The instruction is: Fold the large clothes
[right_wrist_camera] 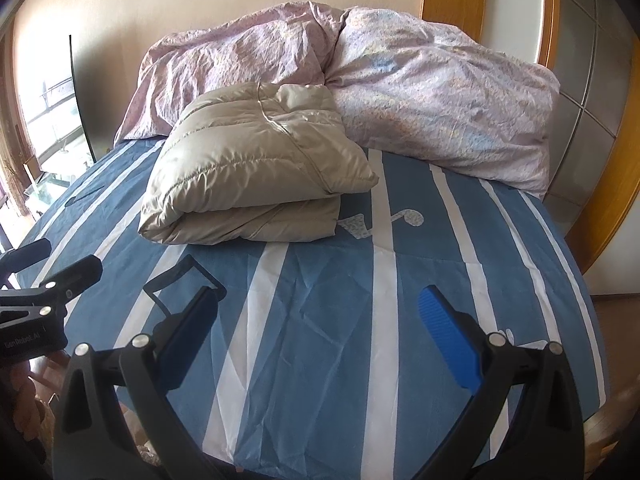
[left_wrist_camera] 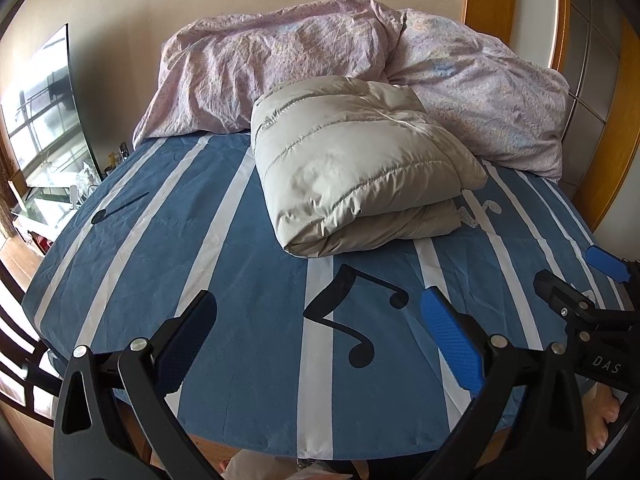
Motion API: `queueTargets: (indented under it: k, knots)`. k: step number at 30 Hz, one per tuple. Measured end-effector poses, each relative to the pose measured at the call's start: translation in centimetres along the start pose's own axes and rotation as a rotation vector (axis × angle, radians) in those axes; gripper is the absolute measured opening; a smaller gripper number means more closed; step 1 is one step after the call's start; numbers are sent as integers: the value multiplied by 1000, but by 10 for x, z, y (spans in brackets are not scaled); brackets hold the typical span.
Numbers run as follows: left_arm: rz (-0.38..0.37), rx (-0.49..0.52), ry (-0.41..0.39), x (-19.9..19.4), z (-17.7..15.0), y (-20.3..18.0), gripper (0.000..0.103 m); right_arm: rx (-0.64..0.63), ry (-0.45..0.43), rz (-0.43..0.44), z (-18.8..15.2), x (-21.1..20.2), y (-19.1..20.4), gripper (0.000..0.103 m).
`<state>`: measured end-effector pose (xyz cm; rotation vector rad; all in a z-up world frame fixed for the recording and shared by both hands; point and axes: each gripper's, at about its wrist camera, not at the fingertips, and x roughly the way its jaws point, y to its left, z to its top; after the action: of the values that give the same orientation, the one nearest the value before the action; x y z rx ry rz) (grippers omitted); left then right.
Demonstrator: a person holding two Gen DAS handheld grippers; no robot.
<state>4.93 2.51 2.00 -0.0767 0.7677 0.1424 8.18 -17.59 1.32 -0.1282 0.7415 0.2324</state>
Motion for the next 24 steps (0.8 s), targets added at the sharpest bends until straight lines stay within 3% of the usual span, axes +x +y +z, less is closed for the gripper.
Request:
queueTargets:
  k: [24]
  knots:
    - [-7, 22, -5, -3, 0, -8, 102, 1, 2, 0, 0, 1, -1, 101]
